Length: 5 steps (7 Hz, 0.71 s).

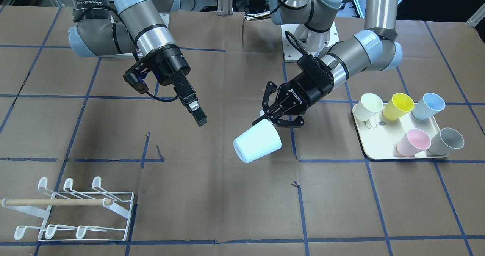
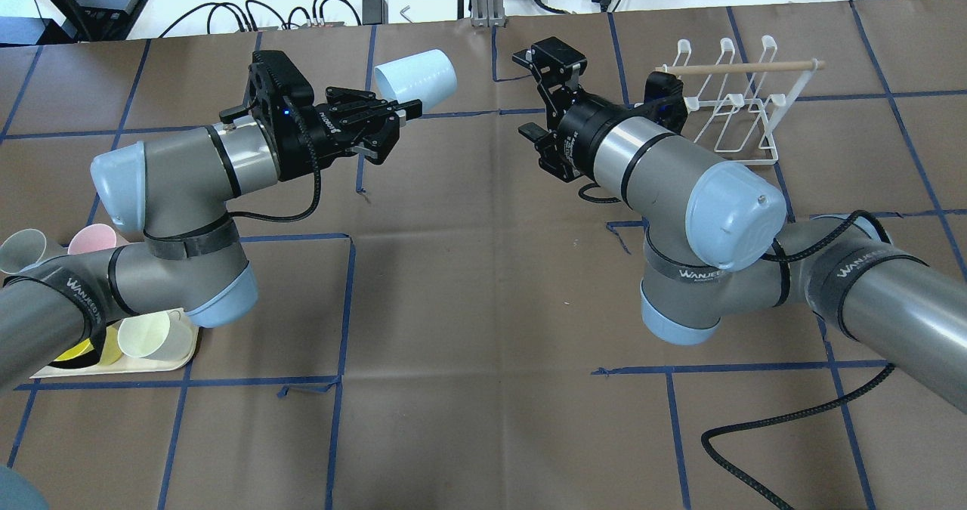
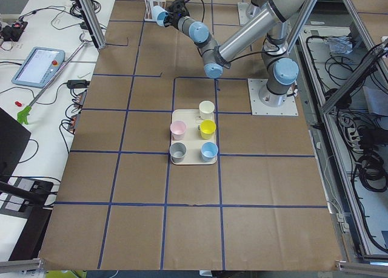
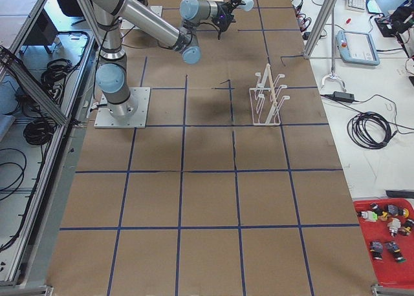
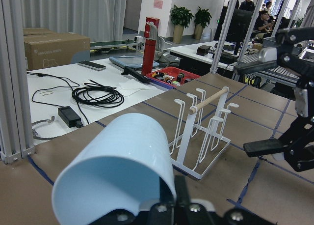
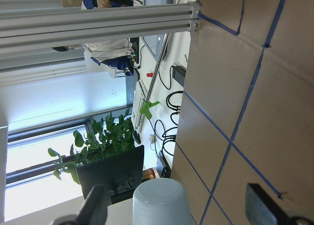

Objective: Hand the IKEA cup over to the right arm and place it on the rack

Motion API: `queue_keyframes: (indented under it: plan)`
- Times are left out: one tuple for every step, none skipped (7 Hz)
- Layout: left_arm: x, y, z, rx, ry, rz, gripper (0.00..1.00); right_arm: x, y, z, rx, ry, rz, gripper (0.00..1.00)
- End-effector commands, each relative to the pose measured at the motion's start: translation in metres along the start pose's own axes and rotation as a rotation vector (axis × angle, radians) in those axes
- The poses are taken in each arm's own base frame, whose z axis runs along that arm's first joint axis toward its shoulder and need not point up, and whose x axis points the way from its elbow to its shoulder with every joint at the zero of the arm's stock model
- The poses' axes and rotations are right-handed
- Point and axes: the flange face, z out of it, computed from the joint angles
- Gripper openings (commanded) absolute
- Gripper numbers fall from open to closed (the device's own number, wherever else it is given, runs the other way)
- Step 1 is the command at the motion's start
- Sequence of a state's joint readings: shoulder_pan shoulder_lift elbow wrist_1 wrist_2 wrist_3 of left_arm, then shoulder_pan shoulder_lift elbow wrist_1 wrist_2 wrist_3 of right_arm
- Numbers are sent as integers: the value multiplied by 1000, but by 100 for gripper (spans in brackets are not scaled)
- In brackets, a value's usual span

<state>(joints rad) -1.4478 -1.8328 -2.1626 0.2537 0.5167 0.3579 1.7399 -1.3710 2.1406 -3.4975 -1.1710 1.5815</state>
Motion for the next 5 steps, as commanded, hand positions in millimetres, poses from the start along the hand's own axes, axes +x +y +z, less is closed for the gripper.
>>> queue_keyframes:
  plan:
    - [12, -4, 3, 23, 4, -14, 1, 7, 18, 6, -30, 21, -15, 100]
    - [13, -4, 2, 24, 7, -15, 1, 8, 20, 8, -34, 35, 2, 100]
    - [15, -1, 1, 19, 7, -22, 1, 7, 22, 9, -39, 40, 2, 100]
    - [17, -1, 1, 19, 7, -22, 1, 2, 28, 10, -48, 30, -8, 100]
    - [16, 0, 1, 19, 7, -23, 1, -4, 37, 14, -57, 40, -15, 100]
